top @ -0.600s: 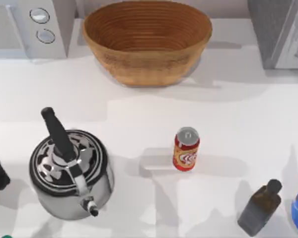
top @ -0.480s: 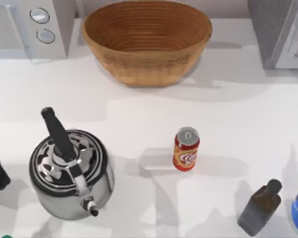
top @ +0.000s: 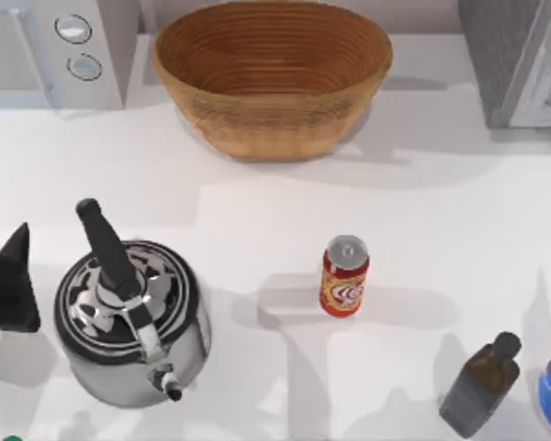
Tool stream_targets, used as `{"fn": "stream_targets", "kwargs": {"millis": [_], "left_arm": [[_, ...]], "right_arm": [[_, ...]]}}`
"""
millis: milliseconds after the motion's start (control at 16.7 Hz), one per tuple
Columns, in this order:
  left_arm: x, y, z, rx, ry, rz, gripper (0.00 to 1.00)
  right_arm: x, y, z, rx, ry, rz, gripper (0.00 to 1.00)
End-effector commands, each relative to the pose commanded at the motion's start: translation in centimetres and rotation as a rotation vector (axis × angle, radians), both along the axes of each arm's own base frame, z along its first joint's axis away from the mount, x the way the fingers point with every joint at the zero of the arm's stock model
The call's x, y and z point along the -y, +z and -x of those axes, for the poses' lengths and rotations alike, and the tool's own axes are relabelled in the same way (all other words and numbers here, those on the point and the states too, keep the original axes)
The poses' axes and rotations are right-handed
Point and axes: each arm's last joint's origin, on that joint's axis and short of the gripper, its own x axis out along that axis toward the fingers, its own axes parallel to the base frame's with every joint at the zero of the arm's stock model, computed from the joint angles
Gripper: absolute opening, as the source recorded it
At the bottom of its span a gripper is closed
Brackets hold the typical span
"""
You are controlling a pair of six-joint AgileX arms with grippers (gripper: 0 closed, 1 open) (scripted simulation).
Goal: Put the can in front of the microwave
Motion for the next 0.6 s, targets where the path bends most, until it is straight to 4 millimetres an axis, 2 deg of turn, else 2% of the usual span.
{"fn": "stream_targets", "kwargs": {"millis": [180,300,480,600], "left_arm": [[2.1,4.8,-2.8,-0.201,-0.121,-0.024,1.00],[4.6,7.5,-6.0,-0.352,-0.208,-0.058,1.00],[10.1,9.8,-11.8,-0.567,-0.331,-0.137,1.00],[14.7,9.9,-15.3,-0.687,-0.402,-0.204,1.00]], "right_arm": [[0.0,0.0,0.0,0.000,0.000,0.000,1.00],[0.0,0.0,0.0,0.000,0.000,0.000,1.00],[0.0,0.0,0.0,0.000,0.000,0.000,1.00],[0.0,0.0,0.0,0.000,0.000,0.000,1.00]]}}
